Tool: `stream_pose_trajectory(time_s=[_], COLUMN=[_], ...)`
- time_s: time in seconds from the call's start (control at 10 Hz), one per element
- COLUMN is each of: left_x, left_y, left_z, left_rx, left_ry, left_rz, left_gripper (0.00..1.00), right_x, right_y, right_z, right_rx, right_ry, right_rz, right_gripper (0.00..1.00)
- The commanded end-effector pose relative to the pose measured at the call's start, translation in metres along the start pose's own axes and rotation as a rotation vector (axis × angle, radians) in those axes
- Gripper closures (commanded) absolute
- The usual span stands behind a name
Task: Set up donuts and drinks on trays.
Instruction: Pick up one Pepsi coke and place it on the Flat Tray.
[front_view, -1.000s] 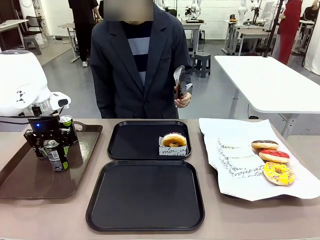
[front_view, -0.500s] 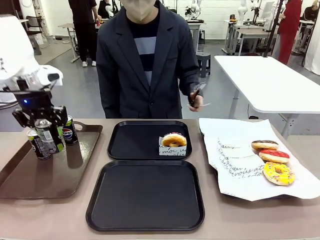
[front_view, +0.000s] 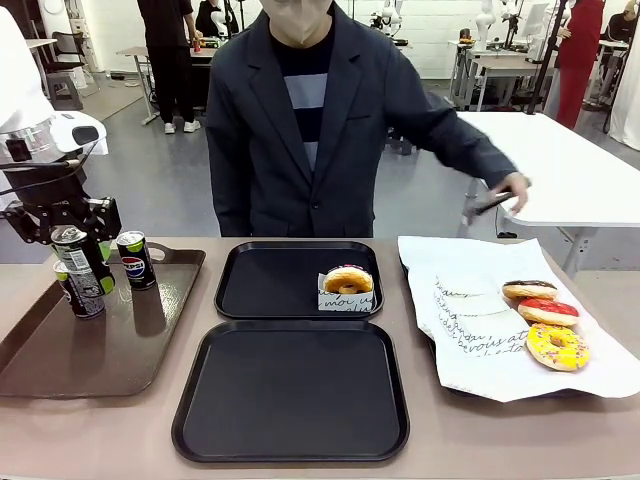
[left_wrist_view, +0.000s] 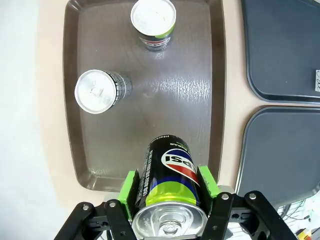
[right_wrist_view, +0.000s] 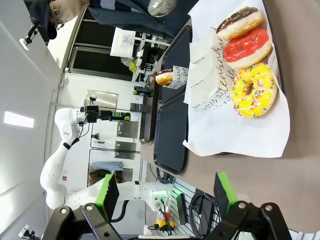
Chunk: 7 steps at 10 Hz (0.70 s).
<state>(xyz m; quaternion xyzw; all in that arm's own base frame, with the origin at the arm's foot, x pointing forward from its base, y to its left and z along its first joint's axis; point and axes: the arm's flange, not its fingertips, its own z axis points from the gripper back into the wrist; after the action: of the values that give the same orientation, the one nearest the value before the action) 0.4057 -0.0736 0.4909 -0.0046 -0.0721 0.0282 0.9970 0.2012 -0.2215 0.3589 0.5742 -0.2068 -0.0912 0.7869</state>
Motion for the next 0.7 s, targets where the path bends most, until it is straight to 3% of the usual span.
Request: stream_pose_trajectory(time_s=[0.0, 0.1, 0.2, 0.6], left_x=[0.001, 0.001, 0.0, 0.032], left_y=[-0.005, -0.005, -0.001, -0.075], left_z=[0.002, 0.002, 0.0, -0.005], left_rx=[0.001, 0.001, 0.001, 0.129], left_ry=[-0.005, -0.005, 0.001, -0.078], left_rz=[0.001, 0.001, -0.003, -0.086], left_gripper=[1.0, 1.0, 0.41, 0.41], right_x=[0.0, 0.0, 0.0, 0.0], right_y=[0.0, 0.0, 0.0, 0.0], right_z=[0.001, 0.001, 0.001, 0.001], right_rx=[0.01, 0.01, 0.01, 0.01], right_ry=[-0.005, -0.005, -0.005, -0.005], right_rz=[0.015, 0.015, 0.015, 0.015], right_gripper=[0.0, 0.0, 0.0, 0.0])
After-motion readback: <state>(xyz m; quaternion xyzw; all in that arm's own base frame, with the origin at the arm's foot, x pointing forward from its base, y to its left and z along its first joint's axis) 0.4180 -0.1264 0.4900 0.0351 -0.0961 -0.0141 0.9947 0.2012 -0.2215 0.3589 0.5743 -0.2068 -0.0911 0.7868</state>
